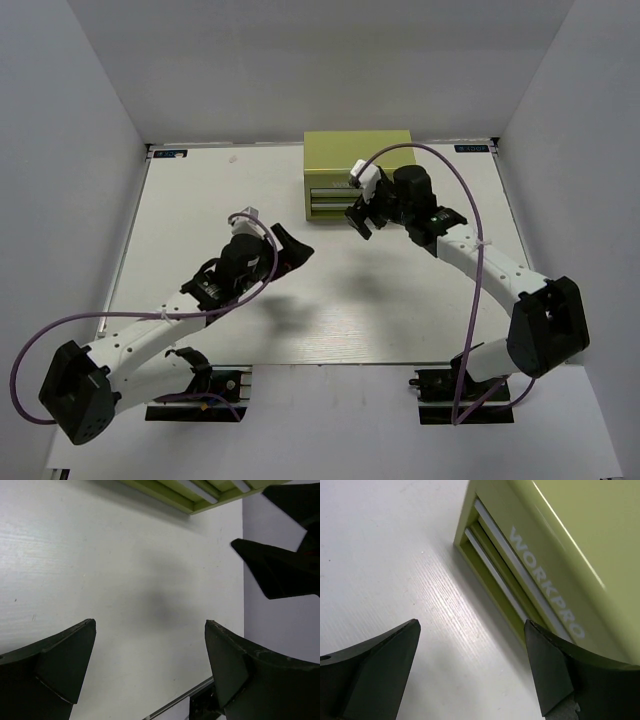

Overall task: Sort the stationery into containers
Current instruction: Reset both arms

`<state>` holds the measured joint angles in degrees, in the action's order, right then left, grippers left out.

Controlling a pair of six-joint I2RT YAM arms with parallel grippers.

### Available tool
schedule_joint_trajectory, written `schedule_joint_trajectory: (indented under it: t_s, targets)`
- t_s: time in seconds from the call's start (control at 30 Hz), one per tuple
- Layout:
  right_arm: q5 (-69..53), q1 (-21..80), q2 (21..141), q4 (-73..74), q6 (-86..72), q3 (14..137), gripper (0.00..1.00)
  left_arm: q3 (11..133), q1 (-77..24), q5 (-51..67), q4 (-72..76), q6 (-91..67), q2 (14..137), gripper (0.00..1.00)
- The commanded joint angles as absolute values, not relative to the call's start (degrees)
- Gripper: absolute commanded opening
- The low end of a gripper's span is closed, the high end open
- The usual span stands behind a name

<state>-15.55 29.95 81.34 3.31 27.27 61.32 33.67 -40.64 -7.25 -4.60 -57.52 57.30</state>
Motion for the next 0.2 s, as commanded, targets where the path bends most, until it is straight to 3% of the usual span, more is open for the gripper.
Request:
schedule_joint_trajectory:
  t_s: [0.0, 0.17]
  targets:
    - [-8.6, 29.3, 80.0, 4.8, 16.4, 62.7, 0.9, 38.8, -40.4, -5.5, -5.3, -50.4, 57.7, 1.0]
    - [-5.6, 28.5, 76.3, 1.1, 12.8, 59.6, 0.9, 40.2, -40.4, -5.0, -5.3, -46.8, 57.7, 1.0]
